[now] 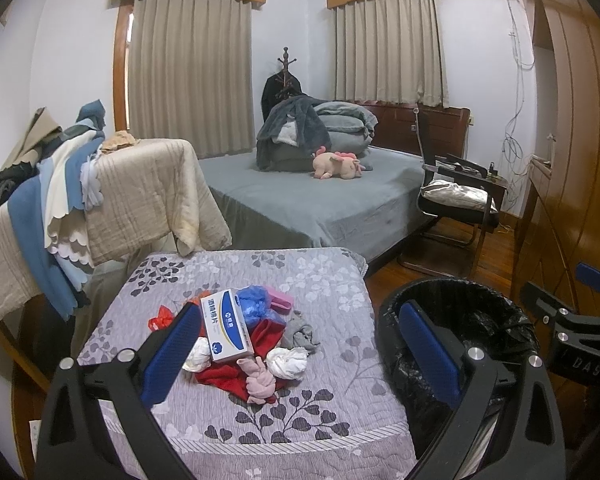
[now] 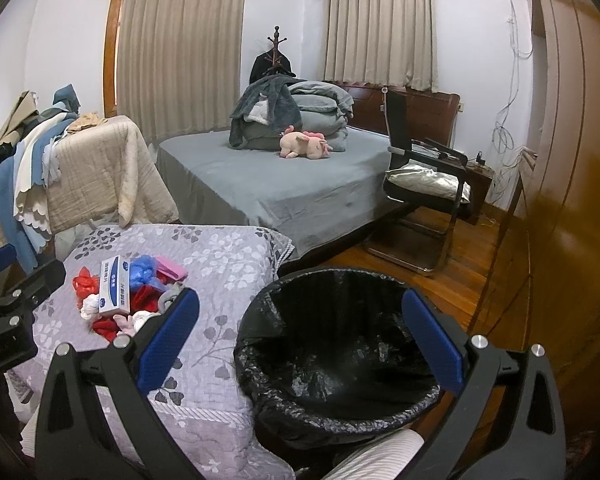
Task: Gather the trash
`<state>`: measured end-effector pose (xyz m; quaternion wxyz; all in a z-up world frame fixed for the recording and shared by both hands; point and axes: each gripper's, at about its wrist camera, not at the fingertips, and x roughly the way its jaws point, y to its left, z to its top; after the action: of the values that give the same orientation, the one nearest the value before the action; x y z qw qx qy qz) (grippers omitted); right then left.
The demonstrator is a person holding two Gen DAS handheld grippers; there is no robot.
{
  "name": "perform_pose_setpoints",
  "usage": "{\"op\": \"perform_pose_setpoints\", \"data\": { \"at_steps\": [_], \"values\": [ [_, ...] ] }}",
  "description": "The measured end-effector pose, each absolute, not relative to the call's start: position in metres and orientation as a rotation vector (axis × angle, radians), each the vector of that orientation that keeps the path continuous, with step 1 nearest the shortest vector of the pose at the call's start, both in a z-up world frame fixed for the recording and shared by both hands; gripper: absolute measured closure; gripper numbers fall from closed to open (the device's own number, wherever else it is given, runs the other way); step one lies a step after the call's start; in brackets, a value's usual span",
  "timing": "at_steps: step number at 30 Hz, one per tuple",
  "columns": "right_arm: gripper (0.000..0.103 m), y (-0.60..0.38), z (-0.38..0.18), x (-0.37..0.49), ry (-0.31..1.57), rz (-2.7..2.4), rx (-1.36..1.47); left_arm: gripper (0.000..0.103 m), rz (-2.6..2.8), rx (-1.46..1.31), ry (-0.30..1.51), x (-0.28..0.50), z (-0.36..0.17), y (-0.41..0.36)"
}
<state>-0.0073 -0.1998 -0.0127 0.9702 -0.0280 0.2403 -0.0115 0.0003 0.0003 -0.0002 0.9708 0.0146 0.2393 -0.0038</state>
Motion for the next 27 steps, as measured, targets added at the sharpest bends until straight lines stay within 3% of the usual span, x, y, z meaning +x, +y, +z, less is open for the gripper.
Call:
{"op": "perform_pose_setpoints", "data": {
  "at_steps": [21, 24, 27],
  "values": [
    [0.006, -0.118, -0.071, 0.069, 0.573, 0.163, -0.046, 0.006, 0.183, -0.005, 0.545, 0.035, -0.065, 0.093],
    [0.009, -0.097, -0.089, 0.087, 0.603, 0.205, -0.057, 0.006, 0.210, -0.008, 0.568, 0.044, -0.079, 0.109],
    [0.020, -0.076, -0.110, 0.104, 0.639, 0.244, -0.072, 0.007, 0.233, -0.001, 0.585, 0.051, -0.094, 0.122]
  ]
}}
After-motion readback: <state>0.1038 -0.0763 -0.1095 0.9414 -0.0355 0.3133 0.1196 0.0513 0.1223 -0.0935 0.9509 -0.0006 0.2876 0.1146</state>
